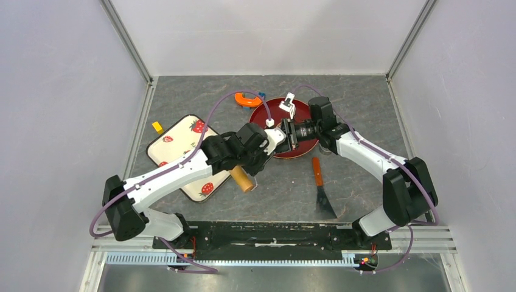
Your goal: Roll out the dumpling wrappers from the dough
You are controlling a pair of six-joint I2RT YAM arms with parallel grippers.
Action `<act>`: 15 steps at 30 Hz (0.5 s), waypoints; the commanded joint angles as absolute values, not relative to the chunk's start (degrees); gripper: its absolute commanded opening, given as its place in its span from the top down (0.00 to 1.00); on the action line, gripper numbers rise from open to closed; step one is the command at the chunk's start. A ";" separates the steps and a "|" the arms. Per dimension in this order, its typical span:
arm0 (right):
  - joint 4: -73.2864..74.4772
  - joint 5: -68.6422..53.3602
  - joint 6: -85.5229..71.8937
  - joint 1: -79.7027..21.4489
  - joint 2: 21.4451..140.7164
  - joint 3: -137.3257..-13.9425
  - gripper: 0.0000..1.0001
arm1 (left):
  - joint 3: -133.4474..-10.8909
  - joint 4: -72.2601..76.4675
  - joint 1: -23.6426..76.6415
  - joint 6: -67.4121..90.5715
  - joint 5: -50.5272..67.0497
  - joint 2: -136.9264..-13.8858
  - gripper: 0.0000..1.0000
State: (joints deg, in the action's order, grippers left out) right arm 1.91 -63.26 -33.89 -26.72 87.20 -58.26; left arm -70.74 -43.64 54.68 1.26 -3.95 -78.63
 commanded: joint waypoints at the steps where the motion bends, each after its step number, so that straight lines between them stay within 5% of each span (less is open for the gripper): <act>1: 0.46 -69.02 -34.33 -26.01 85.44 -58.59 0.54 | -74.43 -46.36 53.89 -2.43 -3.77 -75.97 0.98; 15: 0.44 -71.23 -36.05 -27.27 88.50 -60.79 0.38 | -82.10 -54.54 54.73 -9.81 1.77 -79.70 0.98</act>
